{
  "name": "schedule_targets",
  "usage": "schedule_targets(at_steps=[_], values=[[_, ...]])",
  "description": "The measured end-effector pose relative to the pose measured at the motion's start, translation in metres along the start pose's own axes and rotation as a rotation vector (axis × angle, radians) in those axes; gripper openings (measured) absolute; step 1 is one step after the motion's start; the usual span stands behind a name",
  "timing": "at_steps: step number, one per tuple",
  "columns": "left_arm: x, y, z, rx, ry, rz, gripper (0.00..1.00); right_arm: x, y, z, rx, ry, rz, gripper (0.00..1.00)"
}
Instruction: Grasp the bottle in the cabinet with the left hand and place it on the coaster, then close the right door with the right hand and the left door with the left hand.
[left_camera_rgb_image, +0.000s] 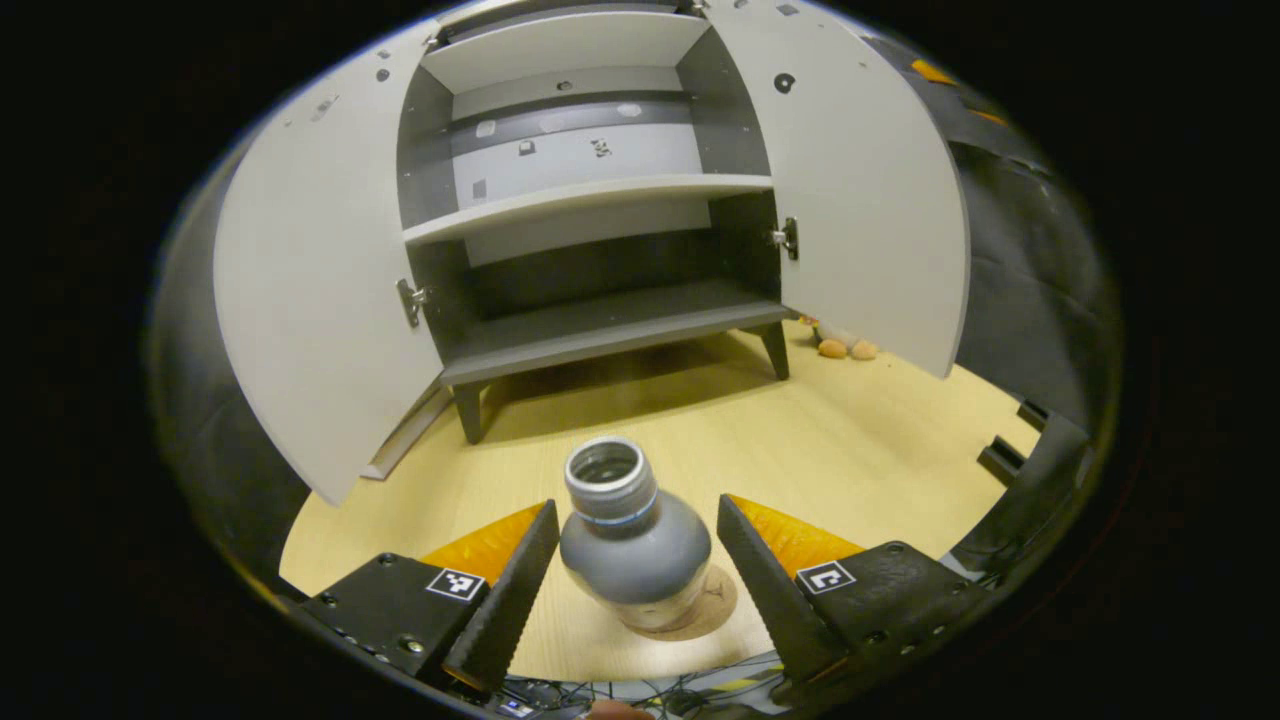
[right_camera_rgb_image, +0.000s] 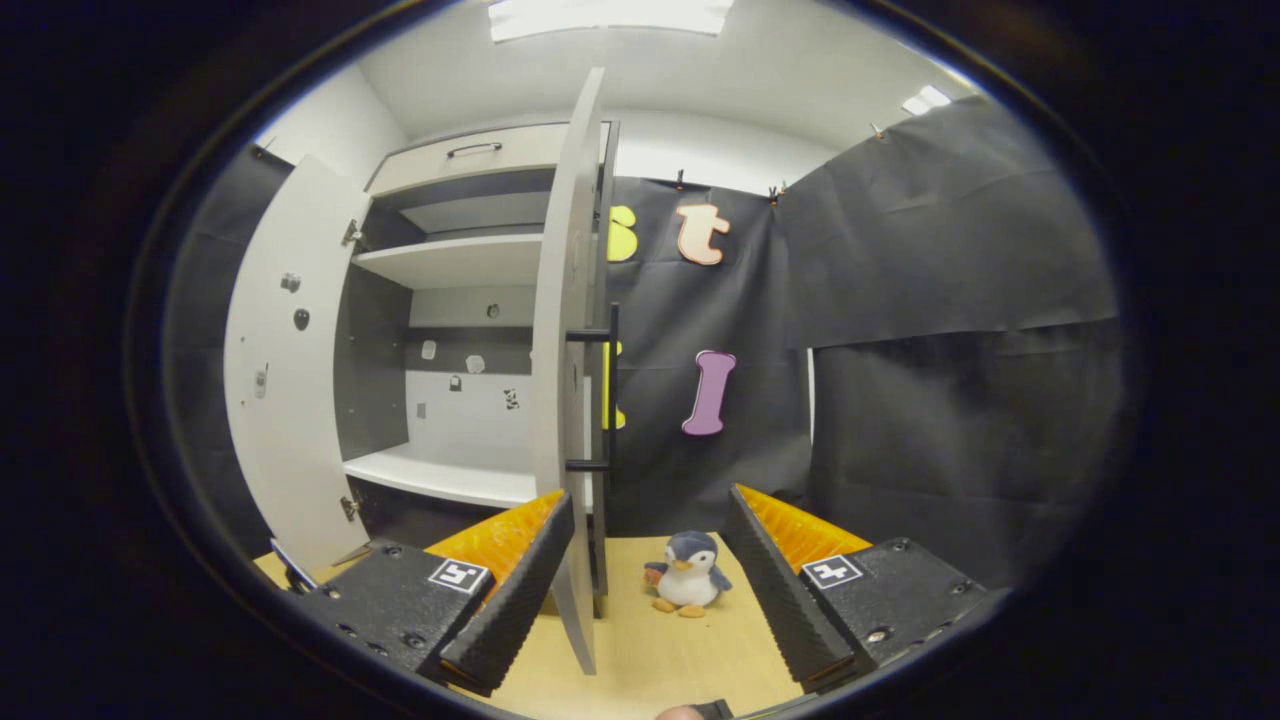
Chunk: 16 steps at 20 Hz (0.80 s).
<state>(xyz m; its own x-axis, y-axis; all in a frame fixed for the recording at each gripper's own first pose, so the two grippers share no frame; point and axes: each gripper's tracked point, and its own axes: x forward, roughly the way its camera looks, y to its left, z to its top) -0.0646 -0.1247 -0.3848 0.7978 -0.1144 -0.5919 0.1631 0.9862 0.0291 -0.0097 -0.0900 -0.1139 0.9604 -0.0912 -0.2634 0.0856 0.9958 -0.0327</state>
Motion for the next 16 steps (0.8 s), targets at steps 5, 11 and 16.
schedule_targets(at_steps=[5, 11, 16], values=[[-0.025, 0.019, 0.067, -0.035, -0.115, 0.023, 0.98, 0.009, -0.012, 0.012, 0.011, -0.03, -0.023, 0.99], [-0.066, 0.055, 0.139, -0.099, -0.233, 0.082, 0.98, 0.024, -0.026, 0.048, 0.027, -0.109, -0.038, 0.99], [-0.099, 0.083, 0.188, -0.137, -0.304, 0.149, 0.98, 0.042, -0.026, 0.074, 0.04, -0.141, -0.006, 0.99]])
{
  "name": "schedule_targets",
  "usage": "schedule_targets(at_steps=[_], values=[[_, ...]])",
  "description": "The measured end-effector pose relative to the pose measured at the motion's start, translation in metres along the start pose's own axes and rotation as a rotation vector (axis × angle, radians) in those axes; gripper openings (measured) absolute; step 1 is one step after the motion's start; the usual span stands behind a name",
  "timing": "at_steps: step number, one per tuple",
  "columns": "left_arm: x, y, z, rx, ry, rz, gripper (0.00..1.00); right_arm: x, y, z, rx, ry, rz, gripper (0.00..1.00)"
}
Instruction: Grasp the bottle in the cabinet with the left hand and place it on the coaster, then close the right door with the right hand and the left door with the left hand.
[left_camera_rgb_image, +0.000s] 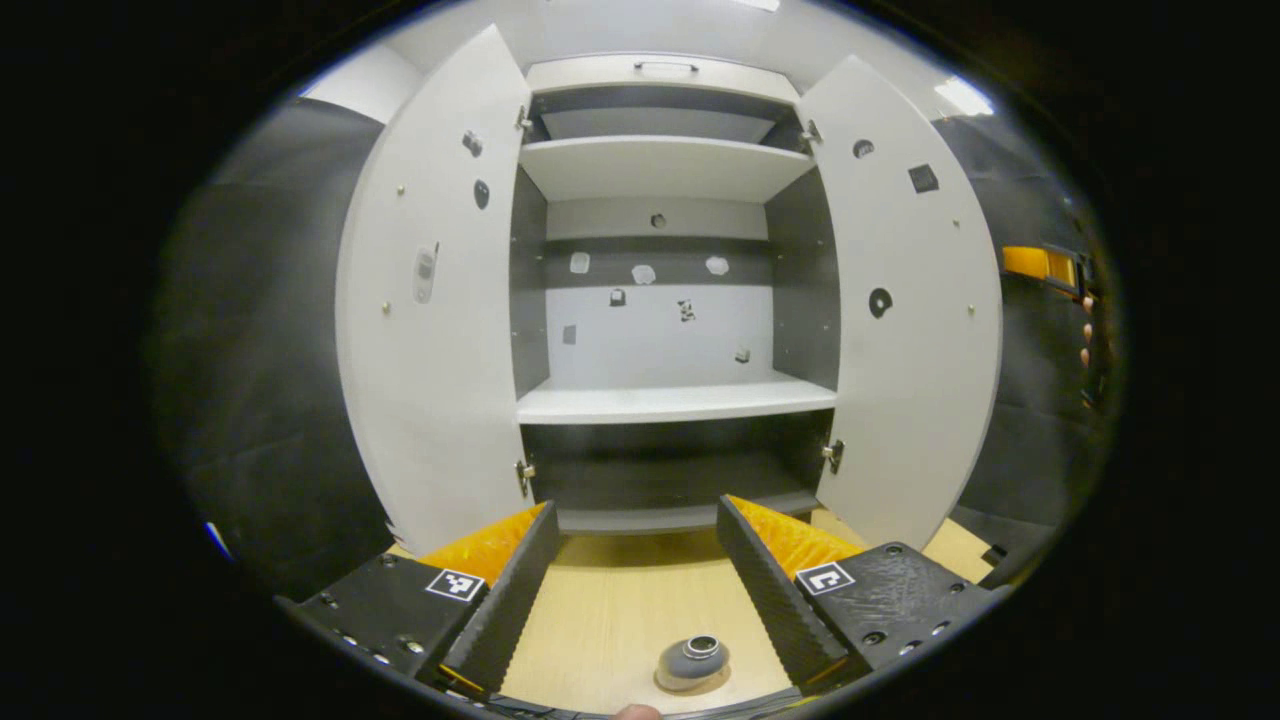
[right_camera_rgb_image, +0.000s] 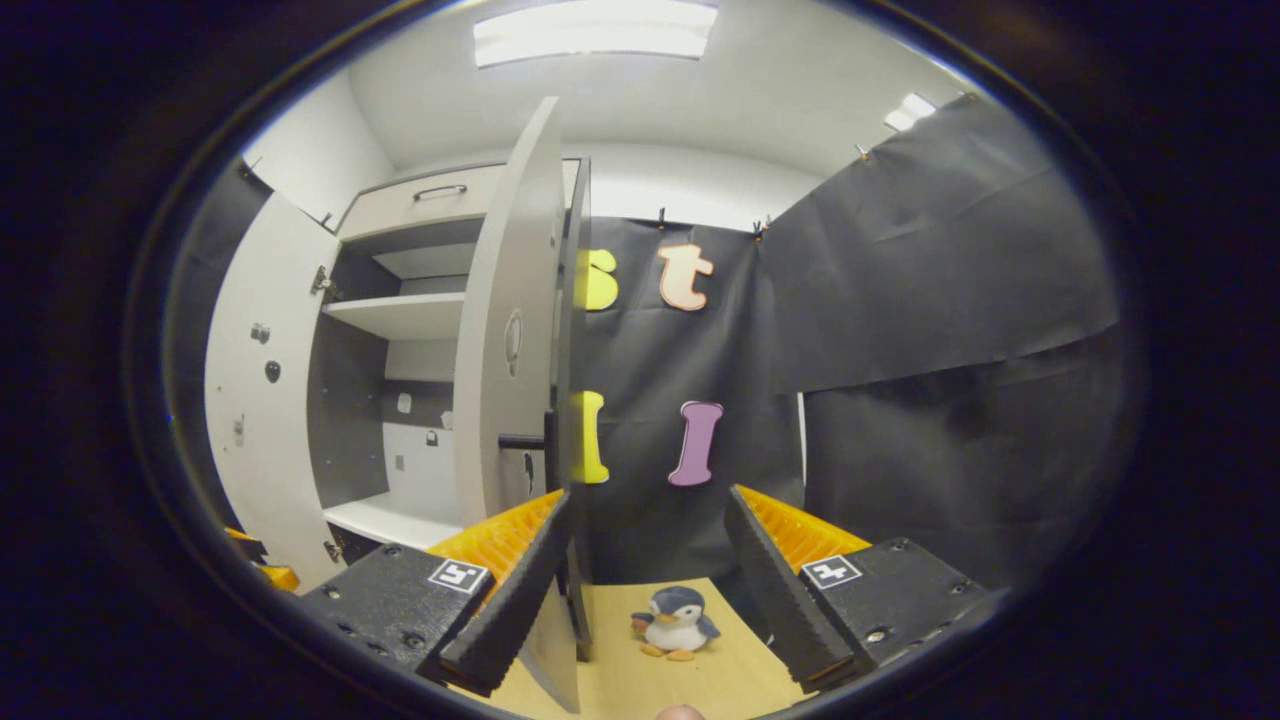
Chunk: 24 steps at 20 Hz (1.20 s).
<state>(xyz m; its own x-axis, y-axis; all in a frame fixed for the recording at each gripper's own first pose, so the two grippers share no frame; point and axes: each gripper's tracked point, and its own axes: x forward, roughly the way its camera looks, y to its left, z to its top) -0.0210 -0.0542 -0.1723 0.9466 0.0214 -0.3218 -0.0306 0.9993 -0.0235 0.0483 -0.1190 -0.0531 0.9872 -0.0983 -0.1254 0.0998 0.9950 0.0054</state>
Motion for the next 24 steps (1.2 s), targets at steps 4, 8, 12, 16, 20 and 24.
schedule_targets(at_steps=[4, 8, 12, 16, 20, 24], values=[[-0.009, 0.021, 0.039, -0.025, -0.054, 0.061, 0.97, 0.01, 0.002, 0.017, -0.006, -0.024, 0.014, 0.99], [-0.022, 0.041, 0.076, -0.021, -0.113, 0.106, 0.97, 0.014, 0.004, 0.026, -0.008, -0.042, 0.027, 0.99], [-0.03, 0.067, 0.099, -0.077, -0.133, 0.159, 0.98, 0.023, -0.005, 0.025, -0.042, -0.034, -0.005, 0.98], [-0.037, 0.099, 0.094, -0.067, -0.094, 0.218, 1.0, 0.03, -0.002, 0.018, -0.064, -0.002, -0.008, 0.96], [-0.04, 0.123, 0.091, -0.065, -0.079, 0.263, 0.97, 0.03, 0.002, 0.019, -0.059, -0.002, -0.006, 0.98], [-0.043, 0.141, 0.093, -0.076, -0.082, 0.298, 0.99, 0.027, 0.017, 0.013, -0.082, 0.037, 0.054, 0.92]])
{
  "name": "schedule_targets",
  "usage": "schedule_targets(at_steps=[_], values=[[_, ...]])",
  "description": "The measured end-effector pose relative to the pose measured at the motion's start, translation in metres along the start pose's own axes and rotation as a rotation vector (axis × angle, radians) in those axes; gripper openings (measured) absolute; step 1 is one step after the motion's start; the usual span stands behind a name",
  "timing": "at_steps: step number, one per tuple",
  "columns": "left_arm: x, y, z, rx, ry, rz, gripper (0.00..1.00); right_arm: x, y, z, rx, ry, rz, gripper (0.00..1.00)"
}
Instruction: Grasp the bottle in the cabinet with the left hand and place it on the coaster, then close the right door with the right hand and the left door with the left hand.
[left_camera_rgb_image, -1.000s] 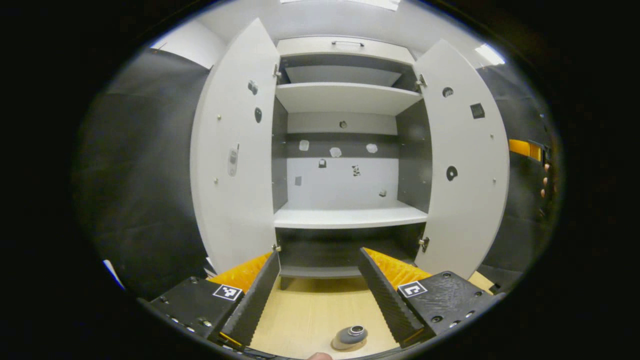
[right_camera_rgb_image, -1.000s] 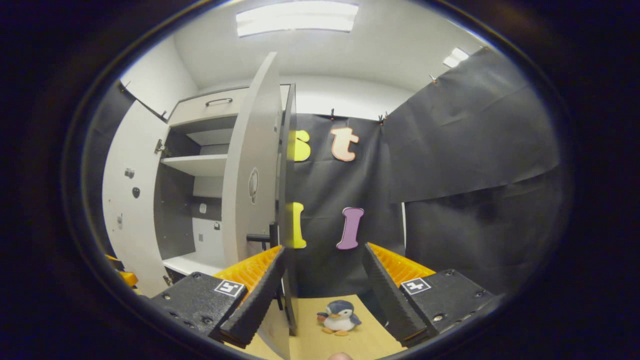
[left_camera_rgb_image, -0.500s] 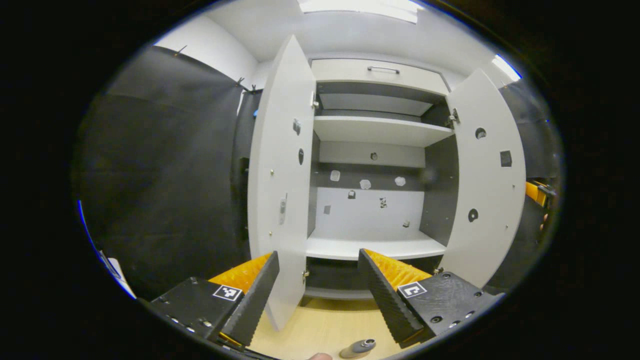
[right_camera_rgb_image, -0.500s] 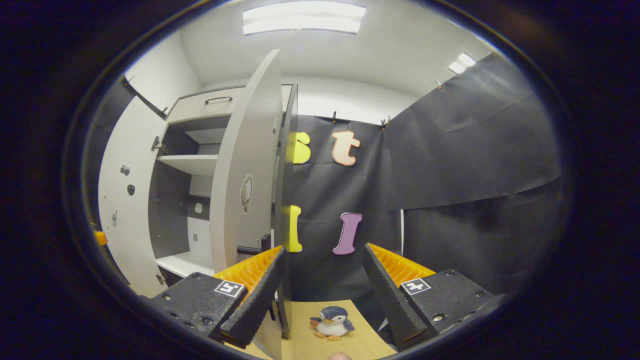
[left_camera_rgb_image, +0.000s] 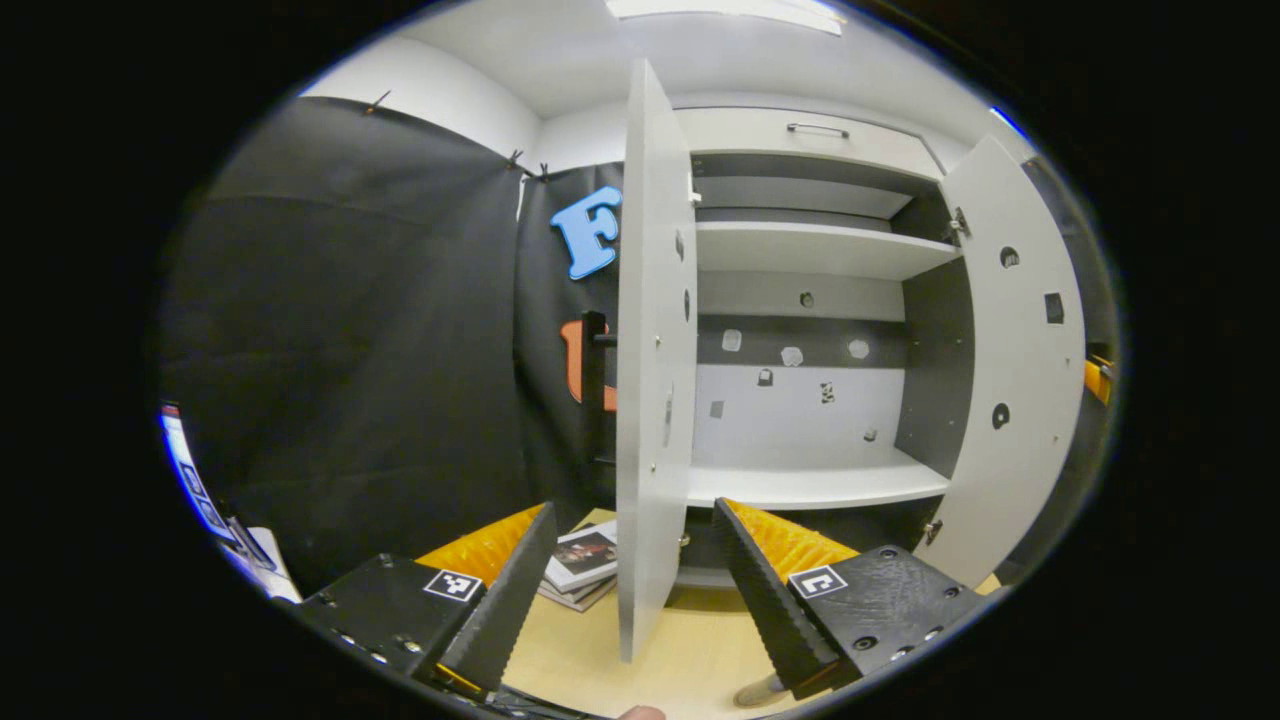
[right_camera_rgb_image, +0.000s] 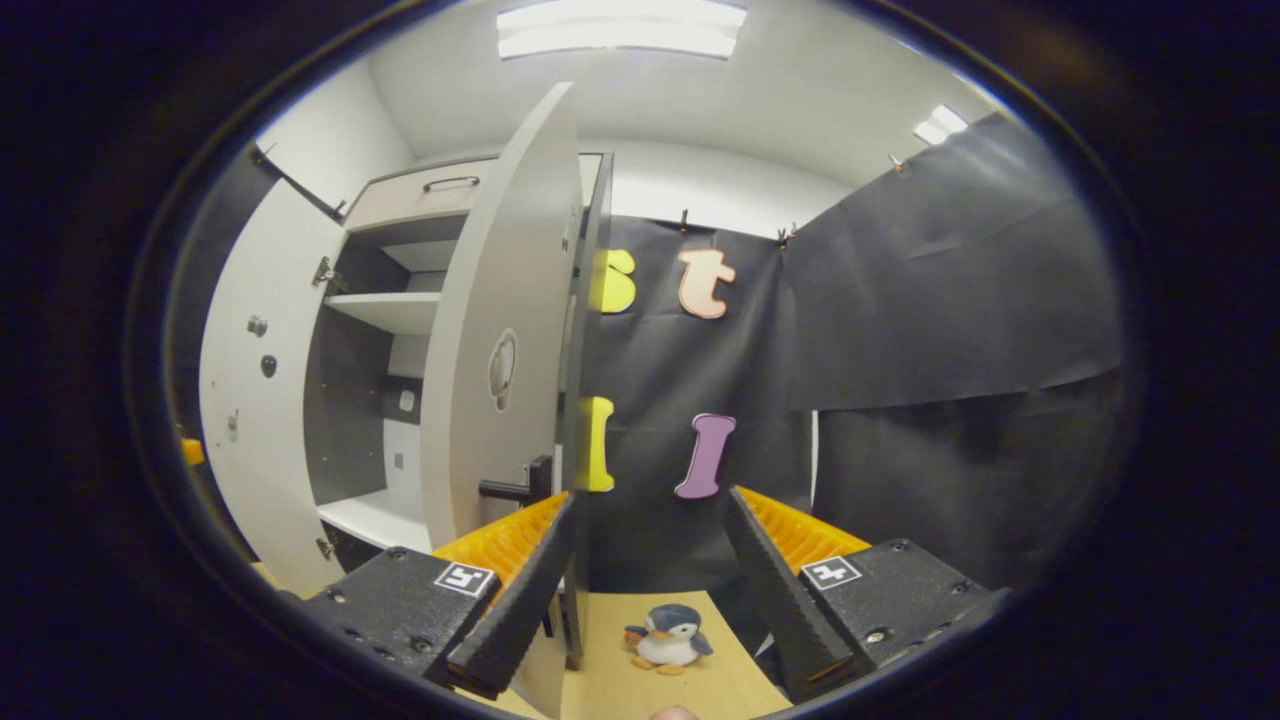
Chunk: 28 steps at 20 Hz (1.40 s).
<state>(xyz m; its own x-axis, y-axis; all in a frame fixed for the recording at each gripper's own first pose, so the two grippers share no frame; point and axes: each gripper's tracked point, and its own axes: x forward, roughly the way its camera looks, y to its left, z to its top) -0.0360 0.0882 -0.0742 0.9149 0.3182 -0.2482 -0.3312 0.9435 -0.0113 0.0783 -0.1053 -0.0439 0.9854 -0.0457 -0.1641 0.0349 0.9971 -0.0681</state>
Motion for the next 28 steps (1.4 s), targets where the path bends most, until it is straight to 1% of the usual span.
schedule_targets(at_steps=[1, 2, 3, 4, 5, 6, 12, 13, 15, 16, 17, 18, 19, 20, 22, 26, 27, 28], values=[[0.002, 0.004, 0.0, 0.0, 0.002, 0.008, 1.0, -0.002, 0.004, -0.001, -0.002, 0.006, 0.014, 0.96], [0.003, 0.009, -0.001, 0.003, 0.004, 0.02, 0.99, -0.005, 0.007, -0.002, -0.001, 0.011, 0.025, 0.96], [0.005, 0.014, -0.001, 0.009, 0.008, 0.03, 0.95, -0.005, 0.01, -0.003, 0.001, 0.016, 0.036, 0.96], [0.005, 0.018, -0.002, 0.014, 0.011, 0.04, 0.95, -0.006, 0.012, -0.005, 0.005, 0.023, 0.044, 0.96], [0.006, 0.021, -0.003, 0.02, 0.014, 0.044, 0.99, -0.007, 0.015, -0.005, 0.013, 0.03, 0.055, 0.96], [0.007, 0.022, -0.003, 0.024, 0.014, 0.044, 0.96, -0.008, 0.018, -0.006, 0.022, 0.038, 0.069, 0.96], [0.009, 0.03, -0.006, 0.017, 0.023, 0.076, 0.96, -0.009, 0.052, -0.011, 0.087, 0.066, 0.184, 0.96], [0.009, 0.037, -0.007, 0.017, 0.026, 0.085, 0.92, -0.009, 0.059, -0.011, 0.096, 0.069, 0.203, 0.96], [0.005, 0.049, -0.007, 0.002, 0.041, 0.096, 0.92, -0.008, 0.07, -0.015, 0.138, 0.088, 0.237, 0.96], [0.004, 0.052, -0.009, -0.011, 0.048, 0.102, 0.96, -0.007, 0.077, -0.018, 0.168, 0.104, 0.258, 0.96], [0.006, 0.055, -0.009, -0.022, 0.05, 0.11, 0.92, -0.007, 0.082, -0.018, 0.19, 0.108, 0.274, 0.96], [0.006, 0.058, -0.01, -0.029, 0.051, 0.118, 0.96, -0.005, 0.086, -0.017, 0.201, 0.107, 0.284, 0.96], [0.006, 0.061, -0.011, -0.03, 0.052, 0.125, 0.96, -0.005, 0.089, -0.018, 0.203, 0.109, 0.294, 0.92], [0.006, 0.064, -0.011, -0.028, 0.052, 0.129, 0.96, -0.003, 0.092, -0.017, 0.2, 0.106, 0.299, 0.92], [0.006, 0.068, -0.011, -0.02, 0.053, 0.136, 0.96, -0.001, 0.097, -0.018, 0.196, 0.105, 0.313, 0.92], [0.011, 0.068, -0.009, -0.024, 0.054, 0.12, 0.96, 0.0, 0.112, -0.02, 0.244, 0.12, 0.351, 0.92], [0.012, 0.066, -0.008, -0.034, 0.055, 0.111, 0.96, 0.001, 0.115, -0.021, 0.251, 0.124, 0.361, 0.96], [0.014, 0.065, -0.009, -0.046, 0.055, 0.105, 0.96, 0.005, 0.12, -0.022, 0.253, 0.126, 0.37, 0.92]])
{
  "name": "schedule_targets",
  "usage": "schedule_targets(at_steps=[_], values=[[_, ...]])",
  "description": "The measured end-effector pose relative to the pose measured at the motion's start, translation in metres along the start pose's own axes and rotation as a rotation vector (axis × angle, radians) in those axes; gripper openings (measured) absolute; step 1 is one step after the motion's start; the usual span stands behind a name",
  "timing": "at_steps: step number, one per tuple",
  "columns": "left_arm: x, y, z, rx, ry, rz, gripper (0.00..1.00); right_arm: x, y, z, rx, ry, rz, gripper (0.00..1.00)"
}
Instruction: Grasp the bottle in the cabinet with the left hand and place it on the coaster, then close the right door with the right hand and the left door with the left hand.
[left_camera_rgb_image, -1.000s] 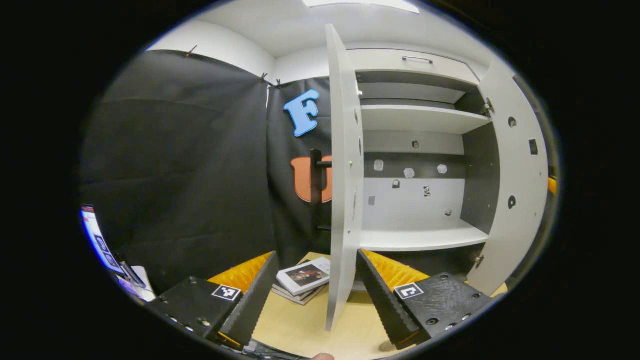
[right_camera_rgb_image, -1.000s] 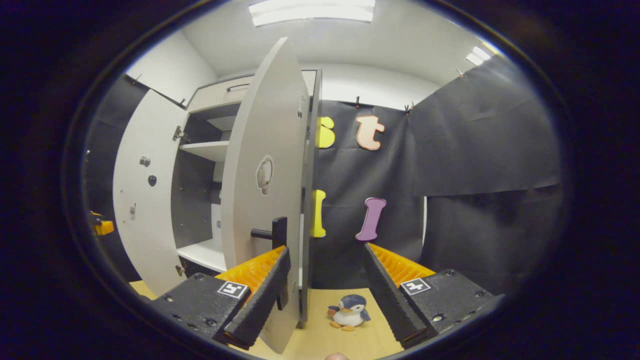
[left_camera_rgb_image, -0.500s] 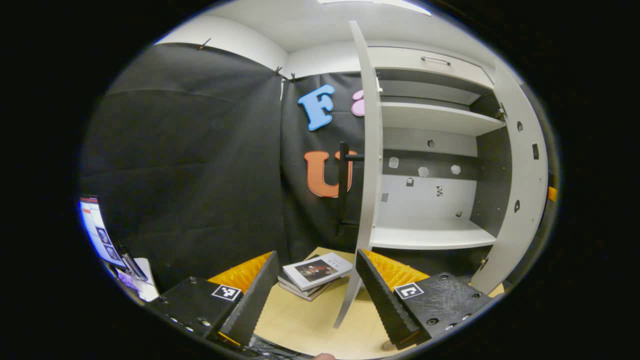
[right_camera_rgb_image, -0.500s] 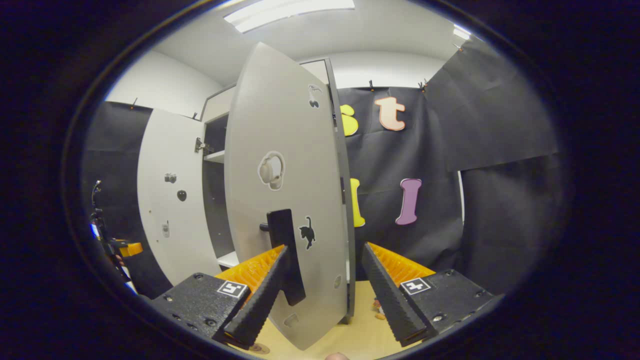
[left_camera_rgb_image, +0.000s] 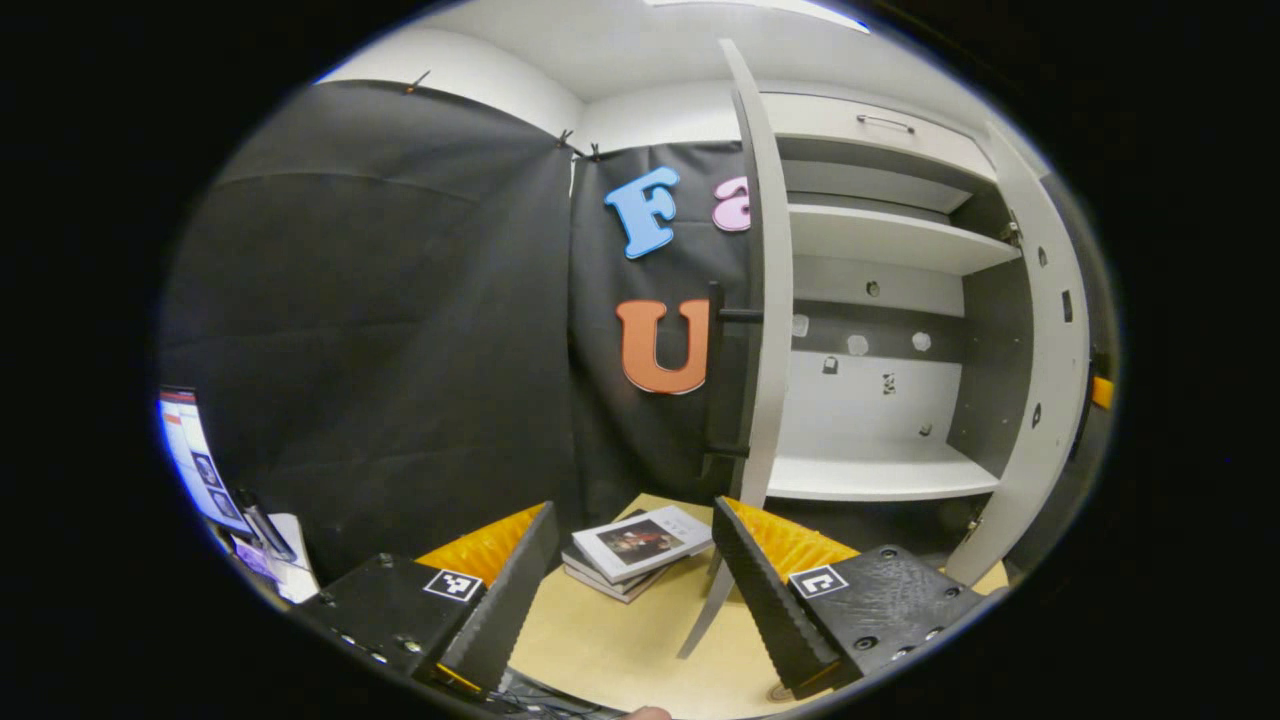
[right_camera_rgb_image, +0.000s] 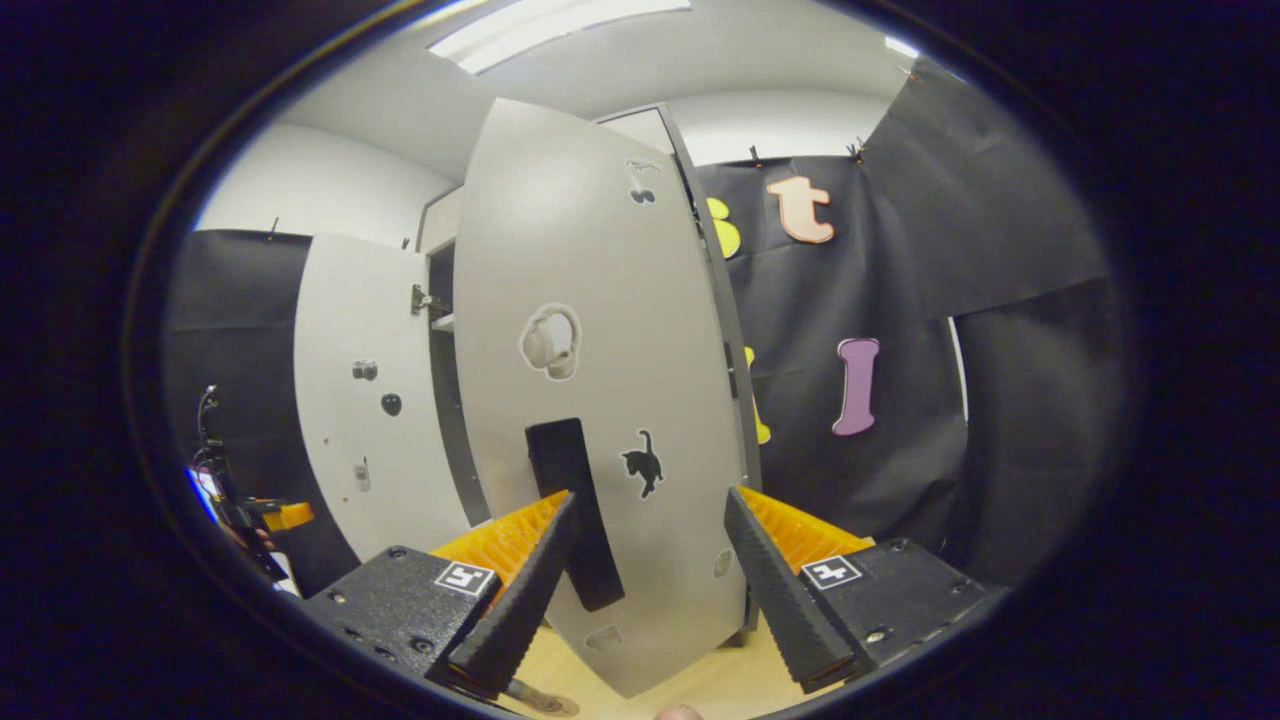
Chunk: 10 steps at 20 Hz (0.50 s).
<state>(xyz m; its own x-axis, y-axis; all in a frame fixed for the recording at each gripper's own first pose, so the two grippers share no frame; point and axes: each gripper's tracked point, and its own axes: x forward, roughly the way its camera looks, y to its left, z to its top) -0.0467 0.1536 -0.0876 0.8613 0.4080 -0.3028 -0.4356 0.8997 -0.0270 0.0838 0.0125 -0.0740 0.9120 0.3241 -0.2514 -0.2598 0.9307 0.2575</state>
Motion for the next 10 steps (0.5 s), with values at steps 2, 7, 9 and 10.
schedule_targets(at_steps=[2, 7, 9, 10], values=[[0.001, 0.002, 0.0, -0.012, 0.004, -0.007, 0.96, 0.008, 0.009, -0.001, -0.005, 0.002, 0.018, 0.96], [0.011, 0.013, 0.003, -0.006, 0.003, -0.003, 0.96, 0.035, 0.039, -0.008, -0.023, 0.02, 0.056, 0.97], [0.014, 0.015, 0.003, -0.014, 0.004, -0.012, 0.96, 0.038, 0.048, -0.008, -0.035, 0.012, 0.053, 0.97], [0.016, 0.015, 0.005, -0.016, 0.003, -0.016, 0.96, 0.038, 0.053, -0.008, -0.044, 0.006, 0.054, 0.97]])
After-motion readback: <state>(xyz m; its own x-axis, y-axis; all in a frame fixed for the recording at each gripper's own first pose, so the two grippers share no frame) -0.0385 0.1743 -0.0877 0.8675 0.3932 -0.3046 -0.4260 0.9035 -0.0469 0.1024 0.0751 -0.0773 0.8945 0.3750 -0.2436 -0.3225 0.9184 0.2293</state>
